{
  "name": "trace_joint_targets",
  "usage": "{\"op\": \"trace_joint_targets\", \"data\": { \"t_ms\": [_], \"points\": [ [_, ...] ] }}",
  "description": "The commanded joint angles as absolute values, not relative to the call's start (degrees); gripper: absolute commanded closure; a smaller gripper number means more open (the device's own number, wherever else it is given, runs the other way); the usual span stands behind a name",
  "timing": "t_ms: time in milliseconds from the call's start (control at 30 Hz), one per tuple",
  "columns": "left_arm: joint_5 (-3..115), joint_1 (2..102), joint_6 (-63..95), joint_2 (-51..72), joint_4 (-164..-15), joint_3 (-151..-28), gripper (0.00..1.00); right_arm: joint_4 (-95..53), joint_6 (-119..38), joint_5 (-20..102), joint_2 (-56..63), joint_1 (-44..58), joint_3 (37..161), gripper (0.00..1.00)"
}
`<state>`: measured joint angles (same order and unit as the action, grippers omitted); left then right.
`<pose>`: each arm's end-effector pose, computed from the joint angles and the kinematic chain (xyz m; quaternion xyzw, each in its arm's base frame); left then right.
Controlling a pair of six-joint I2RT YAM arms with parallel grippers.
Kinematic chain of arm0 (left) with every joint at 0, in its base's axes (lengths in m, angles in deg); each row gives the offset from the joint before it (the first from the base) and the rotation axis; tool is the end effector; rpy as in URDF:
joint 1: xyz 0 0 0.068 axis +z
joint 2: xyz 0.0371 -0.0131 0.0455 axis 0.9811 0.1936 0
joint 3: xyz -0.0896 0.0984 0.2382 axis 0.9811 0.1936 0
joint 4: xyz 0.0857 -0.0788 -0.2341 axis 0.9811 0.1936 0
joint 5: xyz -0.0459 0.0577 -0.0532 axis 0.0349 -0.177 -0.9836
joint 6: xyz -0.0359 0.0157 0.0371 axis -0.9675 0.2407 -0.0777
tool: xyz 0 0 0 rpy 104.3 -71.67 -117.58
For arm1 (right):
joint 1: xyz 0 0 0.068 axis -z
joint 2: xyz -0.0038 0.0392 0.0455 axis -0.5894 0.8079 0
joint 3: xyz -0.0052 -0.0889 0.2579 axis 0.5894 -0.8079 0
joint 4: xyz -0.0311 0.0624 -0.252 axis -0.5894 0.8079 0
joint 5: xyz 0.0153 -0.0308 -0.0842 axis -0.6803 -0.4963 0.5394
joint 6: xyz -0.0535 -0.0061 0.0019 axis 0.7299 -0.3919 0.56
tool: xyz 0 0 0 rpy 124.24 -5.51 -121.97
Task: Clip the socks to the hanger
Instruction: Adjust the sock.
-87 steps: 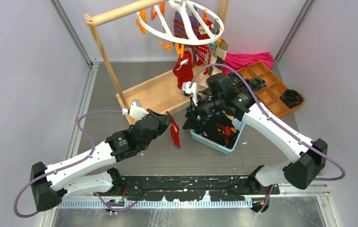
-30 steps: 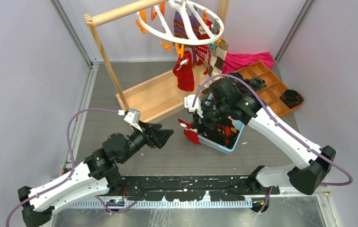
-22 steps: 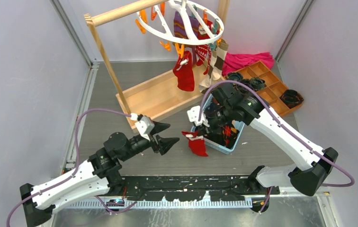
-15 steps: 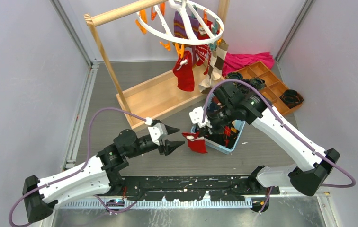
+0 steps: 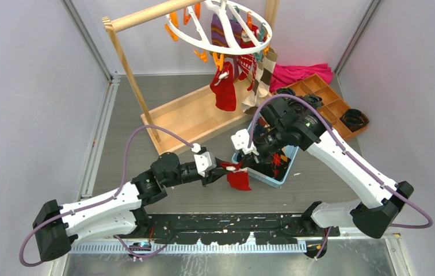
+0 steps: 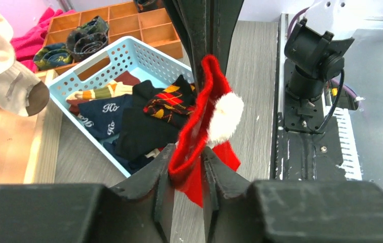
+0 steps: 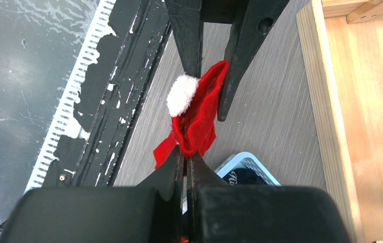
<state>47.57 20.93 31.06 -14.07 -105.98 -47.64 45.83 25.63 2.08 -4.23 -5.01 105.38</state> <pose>0.1029 -0.1837 0.2850 0.4527 0.5577 -0.4066 0.5645 0.1557 0.1701 0.3777 -0.7495 0.4841 0.3337 0.3044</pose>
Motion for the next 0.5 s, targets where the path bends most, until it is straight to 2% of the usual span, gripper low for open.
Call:
{"op": "trace_joint_targets", "data": {
  "t_ms": [0,33,133,267,467],
  "points": [
    [45.81,21.09,30.71,-12.85,-112.10,-50.70,0.89,43.81,23.21,0.19,-4.78,-4.71,106.52,0.99],
    [46.23,21.09,30.08,-12.74,-112.44,-50.68,0.98,43.07,22.04,0.25,-4.83,-4.56,106.37,0.99],
    [48.03,21.09,28.16,-12.85,-113.78,-49.93,1.00,39.94,16.95,0.93,-4.85,-3.73,105.79,0.96],
    [53.58,21.09,24.48,-13.98,-114.42,-49.01,1.00,34.68,9.04,1.84,-5.40,-2.06,104.90,0.74],
    [62.48,21.00,20.37,-14.61,-114.88,-47.98,1.00,32.64,5.34,1.86,-6.14,-0.55,103.48,0.53]
  ]
}}
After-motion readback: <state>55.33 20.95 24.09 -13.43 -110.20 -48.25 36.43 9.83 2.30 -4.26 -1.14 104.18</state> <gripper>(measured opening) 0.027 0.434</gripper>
